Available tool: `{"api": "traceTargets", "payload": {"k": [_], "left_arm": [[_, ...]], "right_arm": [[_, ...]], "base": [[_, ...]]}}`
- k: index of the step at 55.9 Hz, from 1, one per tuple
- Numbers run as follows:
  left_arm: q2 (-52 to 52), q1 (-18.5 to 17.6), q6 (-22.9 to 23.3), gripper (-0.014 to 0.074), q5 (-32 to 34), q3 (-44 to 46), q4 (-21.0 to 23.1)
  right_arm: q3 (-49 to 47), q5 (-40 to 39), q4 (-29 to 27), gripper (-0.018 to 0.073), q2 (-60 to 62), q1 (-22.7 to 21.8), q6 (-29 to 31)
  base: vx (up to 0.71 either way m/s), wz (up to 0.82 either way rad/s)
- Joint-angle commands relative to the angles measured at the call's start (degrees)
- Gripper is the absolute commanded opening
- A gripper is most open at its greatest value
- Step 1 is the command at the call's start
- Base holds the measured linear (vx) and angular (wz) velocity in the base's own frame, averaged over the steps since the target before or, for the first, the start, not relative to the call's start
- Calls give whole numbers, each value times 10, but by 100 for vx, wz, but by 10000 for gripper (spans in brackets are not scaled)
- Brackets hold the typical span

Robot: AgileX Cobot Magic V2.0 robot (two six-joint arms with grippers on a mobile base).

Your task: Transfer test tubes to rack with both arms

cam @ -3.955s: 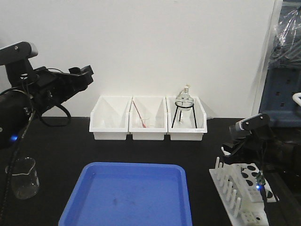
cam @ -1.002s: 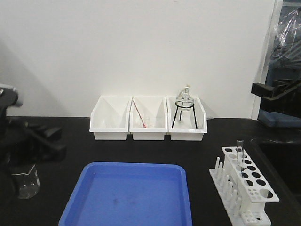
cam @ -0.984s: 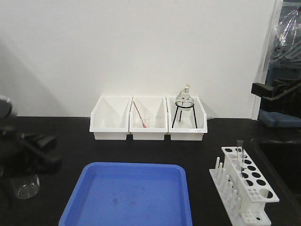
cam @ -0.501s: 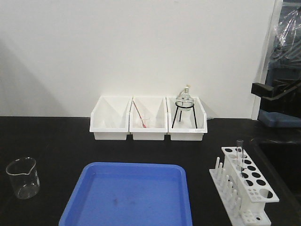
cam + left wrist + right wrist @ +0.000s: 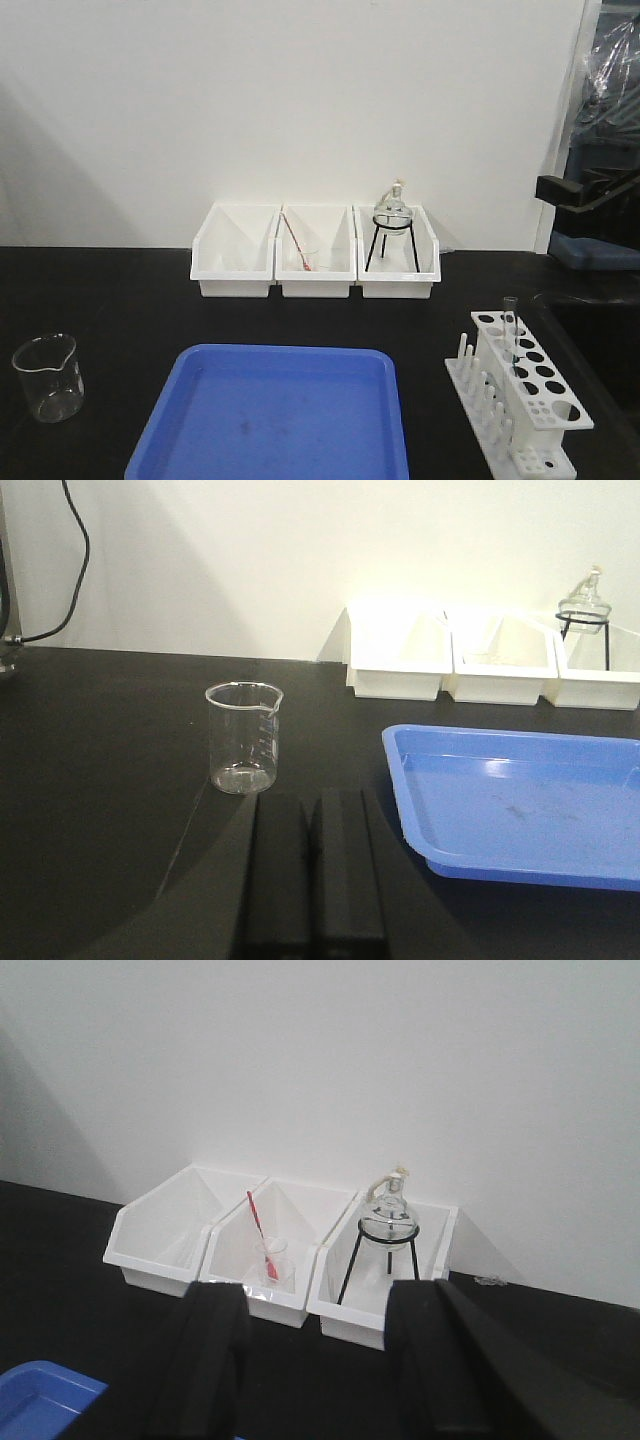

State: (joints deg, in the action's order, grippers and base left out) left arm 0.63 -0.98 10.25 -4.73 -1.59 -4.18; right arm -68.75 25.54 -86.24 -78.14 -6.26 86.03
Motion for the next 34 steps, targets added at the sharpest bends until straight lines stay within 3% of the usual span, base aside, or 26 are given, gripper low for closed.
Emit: {"api": "traceTargets", "payload": {"k": [1,34], "left_arm": [[3,1,9,-9,47,-14,1],[3,1,9,-8,47,-14,1]], "right_arm": [[-17,-1,-20,383,18,-1,2],[-17,-1,-20,383,18,-1,2]], "base": [[0,0],[0,0]]}}
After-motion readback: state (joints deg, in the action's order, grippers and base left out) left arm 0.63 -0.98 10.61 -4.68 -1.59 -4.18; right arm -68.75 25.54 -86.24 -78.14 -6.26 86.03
